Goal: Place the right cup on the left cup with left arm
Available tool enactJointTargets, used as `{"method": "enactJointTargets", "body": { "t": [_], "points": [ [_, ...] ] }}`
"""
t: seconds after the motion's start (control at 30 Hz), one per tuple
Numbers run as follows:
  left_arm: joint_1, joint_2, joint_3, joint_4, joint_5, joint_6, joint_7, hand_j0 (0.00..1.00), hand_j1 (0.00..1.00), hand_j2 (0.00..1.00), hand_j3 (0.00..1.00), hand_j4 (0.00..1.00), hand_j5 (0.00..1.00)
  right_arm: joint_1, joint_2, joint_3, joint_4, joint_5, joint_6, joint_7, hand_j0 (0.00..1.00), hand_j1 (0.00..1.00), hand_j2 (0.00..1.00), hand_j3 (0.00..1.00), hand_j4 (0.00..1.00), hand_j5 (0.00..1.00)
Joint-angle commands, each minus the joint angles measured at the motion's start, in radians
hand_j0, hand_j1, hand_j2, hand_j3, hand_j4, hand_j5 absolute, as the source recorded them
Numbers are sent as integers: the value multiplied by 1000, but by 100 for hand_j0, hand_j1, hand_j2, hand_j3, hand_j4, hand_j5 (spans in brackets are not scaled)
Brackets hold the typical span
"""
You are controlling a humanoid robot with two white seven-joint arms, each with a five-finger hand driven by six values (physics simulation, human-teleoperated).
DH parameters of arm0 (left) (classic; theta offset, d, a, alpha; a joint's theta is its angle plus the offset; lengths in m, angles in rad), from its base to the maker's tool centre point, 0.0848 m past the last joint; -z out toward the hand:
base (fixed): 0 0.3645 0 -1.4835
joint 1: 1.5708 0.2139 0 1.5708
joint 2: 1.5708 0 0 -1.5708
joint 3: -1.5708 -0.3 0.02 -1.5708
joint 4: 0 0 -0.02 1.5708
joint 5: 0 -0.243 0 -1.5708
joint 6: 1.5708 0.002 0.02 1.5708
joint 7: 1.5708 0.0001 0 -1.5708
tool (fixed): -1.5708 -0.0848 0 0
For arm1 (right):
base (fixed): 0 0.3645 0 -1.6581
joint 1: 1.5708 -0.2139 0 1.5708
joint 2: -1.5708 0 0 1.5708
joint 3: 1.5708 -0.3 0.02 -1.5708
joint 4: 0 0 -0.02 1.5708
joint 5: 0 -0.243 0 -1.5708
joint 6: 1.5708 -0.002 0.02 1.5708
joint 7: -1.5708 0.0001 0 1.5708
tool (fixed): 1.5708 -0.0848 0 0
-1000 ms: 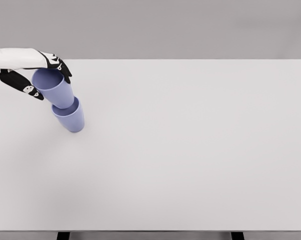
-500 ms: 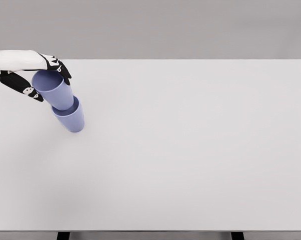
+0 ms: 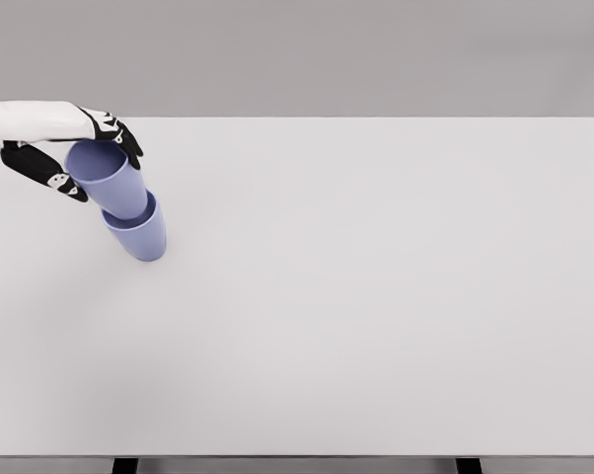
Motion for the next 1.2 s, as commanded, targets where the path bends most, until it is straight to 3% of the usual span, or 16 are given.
{"method": "enactJointTargets", "body": {
  "t": [0.0, 0.4, 0.6, 1.17],
  "points": [
    [0, 0, 2, 0, 7, 3, 1, 55, 55, 55, 55, 55, 55, 0, 0, 0, 0, 1, -1, 0, 100, 100, 100, 100, 100, 100],
    [0, -5, 2, 5, 5, 3, 1, 55, 55, 55, 55, 55, 55, 0, 0, 0, 0, 1, -1, 0, 100, 100, 100, 100, 100, 100],
    [0, -3, 2, 3, 4, 3, 1, 75, 75, 75, 75, 75, 75, 0, 0, 0, 0, 1, -1, 0, 100, 100, 100, 100, 100, 100],
    [3, 0, 2, 2, -1, 3, 1, 92, 92, 92, 92, 92, 92, 0, 0, 0, 0, 1, -1, 0, 100, 100, 100, 100, 100, 100]
  ]
}}
